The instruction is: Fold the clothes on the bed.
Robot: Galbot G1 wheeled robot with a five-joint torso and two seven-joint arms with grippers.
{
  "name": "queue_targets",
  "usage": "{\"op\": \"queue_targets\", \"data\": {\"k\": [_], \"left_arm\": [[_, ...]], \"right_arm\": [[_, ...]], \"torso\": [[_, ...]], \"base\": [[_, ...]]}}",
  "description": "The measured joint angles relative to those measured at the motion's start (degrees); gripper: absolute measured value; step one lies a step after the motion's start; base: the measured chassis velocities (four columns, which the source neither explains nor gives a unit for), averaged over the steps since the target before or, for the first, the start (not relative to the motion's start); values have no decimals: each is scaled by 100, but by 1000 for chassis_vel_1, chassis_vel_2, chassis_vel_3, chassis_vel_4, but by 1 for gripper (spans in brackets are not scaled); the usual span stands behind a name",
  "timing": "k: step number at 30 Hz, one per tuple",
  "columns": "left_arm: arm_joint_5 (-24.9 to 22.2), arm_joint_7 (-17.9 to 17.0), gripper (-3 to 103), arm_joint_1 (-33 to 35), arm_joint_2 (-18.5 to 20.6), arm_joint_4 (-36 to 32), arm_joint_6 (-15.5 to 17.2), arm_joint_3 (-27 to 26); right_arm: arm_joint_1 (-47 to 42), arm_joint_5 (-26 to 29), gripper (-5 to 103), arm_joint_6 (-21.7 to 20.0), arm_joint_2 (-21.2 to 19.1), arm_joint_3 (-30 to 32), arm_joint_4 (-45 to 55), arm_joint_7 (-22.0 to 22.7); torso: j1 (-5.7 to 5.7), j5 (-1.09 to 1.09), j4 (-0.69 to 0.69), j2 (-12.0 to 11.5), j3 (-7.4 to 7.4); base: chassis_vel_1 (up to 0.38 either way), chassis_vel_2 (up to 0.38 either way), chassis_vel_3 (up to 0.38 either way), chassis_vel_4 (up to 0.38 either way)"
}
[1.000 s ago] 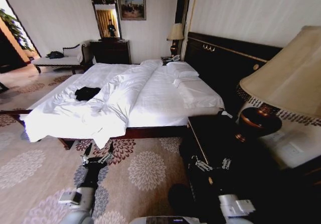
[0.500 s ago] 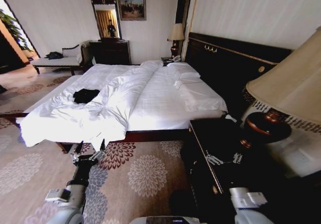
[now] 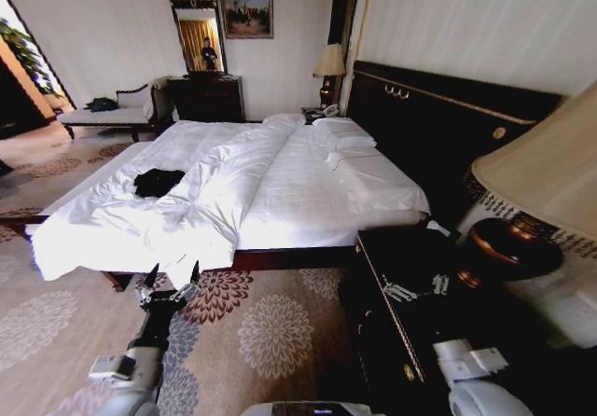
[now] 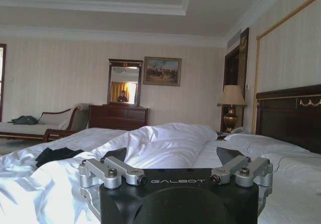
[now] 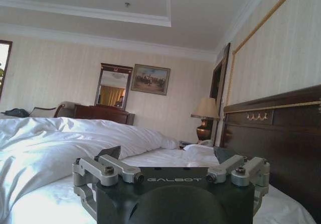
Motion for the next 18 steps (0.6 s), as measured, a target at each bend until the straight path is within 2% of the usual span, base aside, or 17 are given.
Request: {"op": "queue_targets", "data": {"k": [18], "left_arm": [[158, 5, 100, 71, -64, -26, -42, 145]], "right_arm": [[-42, -110, 100, 2, 180, -124, 71, 26]], "torso": [[0, 0, 0, 0, 0]], "base": [[-108, 112, 111, -115]]}}
